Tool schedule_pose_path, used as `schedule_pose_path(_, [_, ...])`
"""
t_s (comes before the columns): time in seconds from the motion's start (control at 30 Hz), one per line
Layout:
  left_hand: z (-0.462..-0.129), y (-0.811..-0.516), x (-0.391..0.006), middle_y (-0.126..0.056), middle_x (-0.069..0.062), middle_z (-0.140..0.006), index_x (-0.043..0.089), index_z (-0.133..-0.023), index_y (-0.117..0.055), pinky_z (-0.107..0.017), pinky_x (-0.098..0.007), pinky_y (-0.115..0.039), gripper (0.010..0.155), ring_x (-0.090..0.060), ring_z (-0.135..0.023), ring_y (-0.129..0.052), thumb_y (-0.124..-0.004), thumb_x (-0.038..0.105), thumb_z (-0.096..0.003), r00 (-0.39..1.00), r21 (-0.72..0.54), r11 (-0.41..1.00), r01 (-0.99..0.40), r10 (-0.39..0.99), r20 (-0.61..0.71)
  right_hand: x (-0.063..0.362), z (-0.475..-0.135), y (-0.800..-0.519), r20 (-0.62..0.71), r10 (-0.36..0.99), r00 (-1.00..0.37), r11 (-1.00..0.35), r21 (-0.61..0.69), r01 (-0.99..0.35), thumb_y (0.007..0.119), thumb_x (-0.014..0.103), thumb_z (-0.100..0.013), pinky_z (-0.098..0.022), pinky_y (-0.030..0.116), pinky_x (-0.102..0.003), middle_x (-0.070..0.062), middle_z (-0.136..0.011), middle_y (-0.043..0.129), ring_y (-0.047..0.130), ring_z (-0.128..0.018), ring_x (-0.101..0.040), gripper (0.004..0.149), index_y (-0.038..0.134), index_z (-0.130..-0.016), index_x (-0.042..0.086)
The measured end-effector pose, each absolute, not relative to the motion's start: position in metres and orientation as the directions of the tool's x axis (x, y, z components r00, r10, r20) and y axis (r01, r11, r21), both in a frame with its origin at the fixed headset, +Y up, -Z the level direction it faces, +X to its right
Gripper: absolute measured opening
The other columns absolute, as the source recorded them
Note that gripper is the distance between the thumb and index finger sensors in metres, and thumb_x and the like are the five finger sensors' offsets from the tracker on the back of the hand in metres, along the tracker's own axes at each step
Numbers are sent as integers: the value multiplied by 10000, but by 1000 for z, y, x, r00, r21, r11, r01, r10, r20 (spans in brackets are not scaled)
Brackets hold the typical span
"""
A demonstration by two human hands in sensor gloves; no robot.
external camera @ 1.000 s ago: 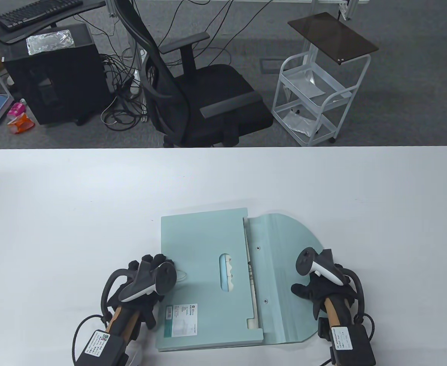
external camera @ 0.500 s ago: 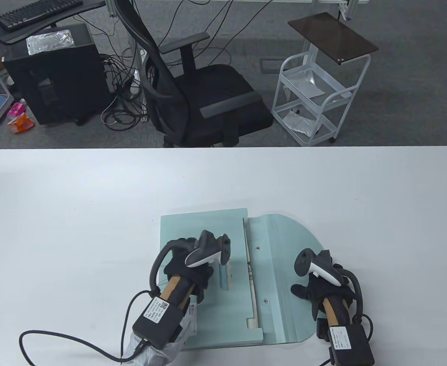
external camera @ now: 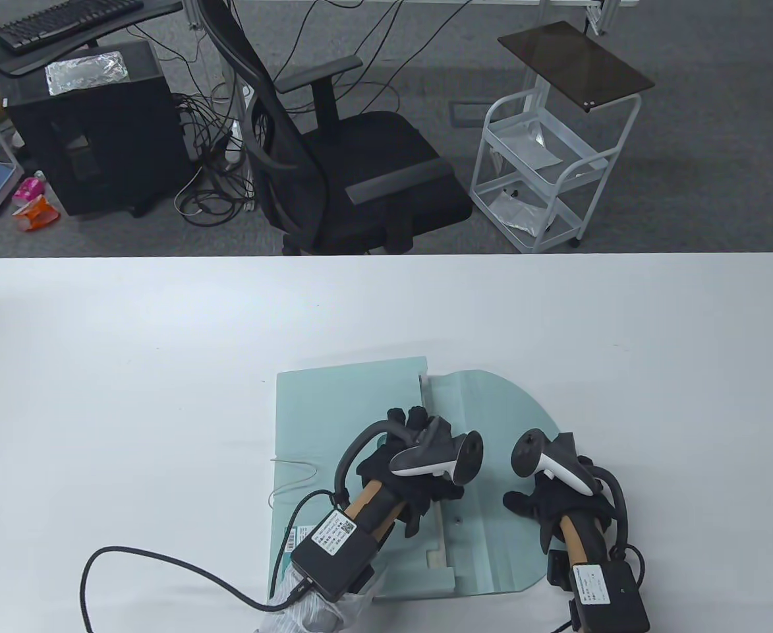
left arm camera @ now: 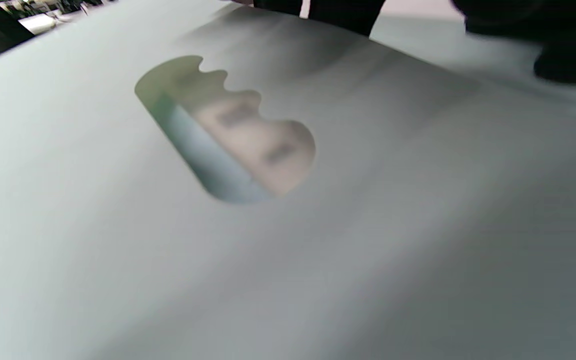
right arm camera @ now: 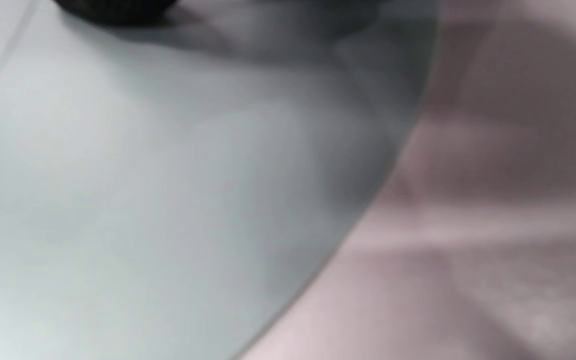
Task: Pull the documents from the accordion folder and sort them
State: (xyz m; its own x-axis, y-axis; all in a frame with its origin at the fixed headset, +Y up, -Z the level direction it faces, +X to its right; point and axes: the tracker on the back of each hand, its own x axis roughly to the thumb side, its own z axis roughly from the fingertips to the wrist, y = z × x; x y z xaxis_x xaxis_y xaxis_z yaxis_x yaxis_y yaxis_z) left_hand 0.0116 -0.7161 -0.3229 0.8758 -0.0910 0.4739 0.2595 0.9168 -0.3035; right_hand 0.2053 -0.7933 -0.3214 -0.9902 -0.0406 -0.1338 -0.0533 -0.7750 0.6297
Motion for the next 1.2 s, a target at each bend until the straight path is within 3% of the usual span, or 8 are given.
schedule_pose_path(0.13, [-320,-693,-1,-493,-34,-1228,208,-841,-806,-801,-625,-433,396,-390,-1154,-451,-681,481,-581,905,-173,963,204,-118,409,205,-321,-793,-134,-46,-990,-776,628,-49,541,543,-375,-713,354,-680,-300,-1015,-32,150,-920,-614,930,-37,-951,99])
schedule_pose_path(0.23, [-317,-675,-19,-258,-154,-1252,196,-1170,-401,-787,-640,-448,669,-471,-1138,-422,-676,435,-608,931,-214,966,142,-57,362,205,-321,-793,-133,-54,-990,-776,629,-42,540,543,-374,-713,356,-680,-301,-1015,-32,153,-920,-615,930,-38,-951,98])
schedule_pose_path(0.3, [-316,-666,-32,-212,-244,-1236,166,-1200,-132,-770,-649,-480,782,-482,-1122,-481,-603,455,-646,949,-227,967,117,-41,313,205,-321,-793,-132,-56,-990,-776,629,-40,539,544,-374,-713,357,-680,-301,-1014,-33,152,-921,-613,929,-38,-951,100])
schedule_pose_path(0.4, [-319,-650,-61,-504,-339,-1163,28,-1170,-81,-675,-600,-650,823,-436,-934,-799,-523,508,-668,989,-336,942,-16,65,133,204,-321,-793,-132,-60,-989,-778,627,-37,539,544,-374,-712,358,-681,-303,-1013,-33,154,-920,-616,928,-37,-951,98])
schedule_pose_path(0.53, [-322,-641,-106,-695,-286,-1054,-94,-1150,-186,-620,-564,-707,770,-382,-810,-904,-514,424,-683,881,-465,788,-403,472,37,203,-321,-793,-130,-70,-989,-779,627,-28,537,543,-373,-712,363,-680,-305,-1013,-31,157,-920,-616,929,-36,-951,96])
schedule_pose_path(0.67, [-322,-636,-149,-702,-282,-1018,-123,-1139,-273,-617,-583,-696,751,-383,-796,-894,-555,394,-673,718,-446,626,-640,694,-55,203,-321,-793,-130,-77,-989,-778,628,-22,538,543,-372,-713,366,-678,-305,-1013,-28,161,-920,-617,929,-33,-952,96])
schedule_pose_path(0.97, [-305,-633,-260,-654,-268,-978,-135,-1126,-246,-578,-548,-732,876,-337,-707,-906,-618,497,-646,384,-251,345,-904,915,-125,200,-321,-793,-128,-120,-985,-774,633,12,532,545,-368,-714,383,-673,-308,-1012,-22,175,-923,-612,928,-28,-953,94])
schedule_pose_path(1.2, [-290,-670,-328,-655,-277,-981,-102,-1138,-264,-548,-522,-749,836,-270,-649,-925,-619,477,-651,120,-114,104,-988,981,-153,199,-321,-793,-133,-123,-983,-774,633,11,529,547,-365,-714,383,-671,-305,-1011,-25,174,-923,-609,927,-30,-950,97])
